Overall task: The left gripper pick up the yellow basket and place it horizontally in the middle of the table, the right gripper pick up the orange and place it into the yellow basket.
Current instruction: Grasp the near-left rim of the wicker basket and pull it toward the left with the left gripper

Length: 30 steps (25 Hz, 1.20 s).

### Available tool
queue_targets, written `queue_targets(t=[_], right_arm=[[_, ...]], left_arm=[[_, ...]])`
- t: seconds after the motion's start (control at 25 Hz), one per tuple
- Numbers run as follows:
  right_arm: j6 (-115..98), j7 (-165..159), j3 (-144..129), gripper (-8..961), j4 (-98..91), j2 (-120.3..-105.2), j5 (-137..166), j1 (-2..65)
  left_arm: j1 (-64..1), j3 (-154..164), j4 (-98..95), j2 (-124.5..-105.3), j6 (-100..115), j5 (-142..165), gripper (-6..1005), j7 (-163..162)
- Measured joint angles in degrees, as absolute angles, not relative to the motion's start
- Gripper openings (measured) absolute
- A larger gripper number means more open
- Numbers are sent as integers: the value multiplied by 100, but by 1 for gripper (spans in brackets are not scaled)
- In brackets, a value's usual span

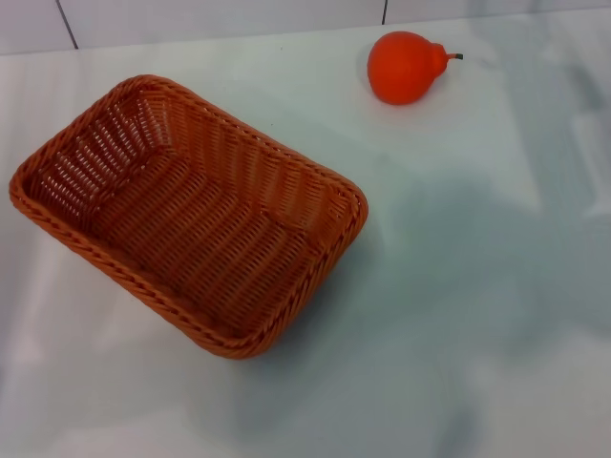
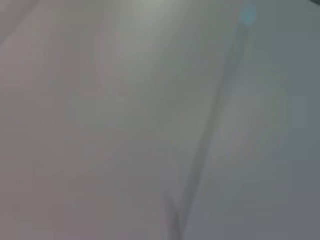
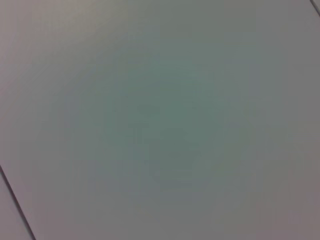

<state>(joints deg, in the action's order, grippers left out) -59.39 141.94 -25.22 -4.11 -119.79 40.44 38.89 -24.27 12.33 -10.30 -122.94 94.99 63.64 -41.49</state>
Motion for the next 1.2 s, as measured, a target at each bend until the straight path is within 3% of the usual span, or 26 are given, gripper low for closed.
queue_targets(t=[0.28,0.44,0.76,1.2], right_arm=[[-5913,14194,-2507,933,-414,-11963,4034,3910],[-5913,14194,-2483,931,-414,-11962,4028,3911],[-5906,14195,-2460,927,-413,-11961,4024,3920],[-5906,14184,-2461,921,-401,-11971,4025,3913]], left_arm=[[-2333,2991,-2440,-11639,8992,6738,825,-6249],[-2464,3055,-3399,-11382,8731,8037,826,-7696],[-2908,3163,-5185,-11265,8487,10470,833,-9993],[-3846,3861,-5761,-11128,8499,13165,856,-11625]])
